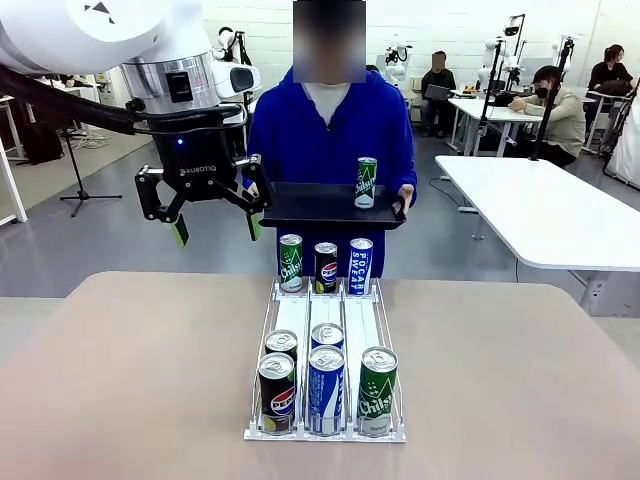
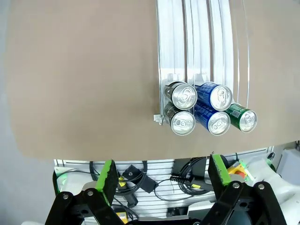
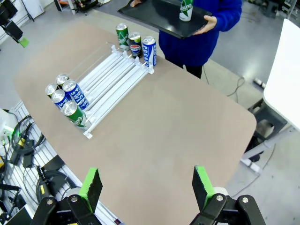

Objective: Retrieve and hand over the desired beverage to the person.
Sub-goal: Pick up another can of the same type that the person held from the Automatic Can Dispenser.

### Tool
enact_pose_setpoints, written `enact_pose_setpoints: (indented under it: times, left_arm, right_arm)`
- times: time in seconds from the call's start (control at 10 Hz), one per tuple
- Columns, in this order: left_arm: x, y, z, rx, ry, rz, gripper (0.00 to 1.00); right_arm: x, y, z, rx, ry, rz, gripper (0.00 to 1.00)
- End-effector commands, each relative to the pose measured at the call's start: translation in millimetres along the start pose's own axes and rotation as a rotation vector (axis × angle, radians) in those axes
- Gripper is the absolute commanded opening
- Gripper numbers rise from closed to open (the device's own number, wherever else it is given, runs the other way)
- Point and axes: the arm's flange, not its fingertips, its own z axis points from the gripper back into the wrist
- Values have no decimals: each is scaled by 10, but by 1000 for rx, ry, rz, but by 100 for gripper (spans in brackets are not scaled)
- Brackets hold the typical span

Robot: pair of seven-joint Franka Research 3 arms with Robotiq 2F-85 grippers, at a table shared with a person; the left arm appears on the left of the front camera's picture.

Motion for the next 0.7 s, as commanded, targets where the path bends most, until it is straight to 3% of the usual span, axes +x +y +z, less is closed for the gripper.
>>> enact_pose_setpoints:
  times: [0.0, 0.1, 0.2, 0.4, 0.6]
  left_arm:
    - [-47, 12, -32, 20, -30, 22, 100]
    - [0, 0, 0, 0, 0, 0, 100]
    - [-139, -202, -78, -6, -32, -33, 100]
    - [-320, -732, -344, 83, -66, -76, 100]
    - [-268, -1009, -577, 142, -54, -97, 100]
  right_arm:
    - [3, -16, -16, -5, 1, -4, 100]
    - [3, -16, -16, -5, 1, -4, 100]
    - [3, -16, -16, -5, 1, -4, 100]
    - [3, -16, -16, -5, 1, -4, 100]
    - [3, -16, -16, -5, 1, -4, 100]
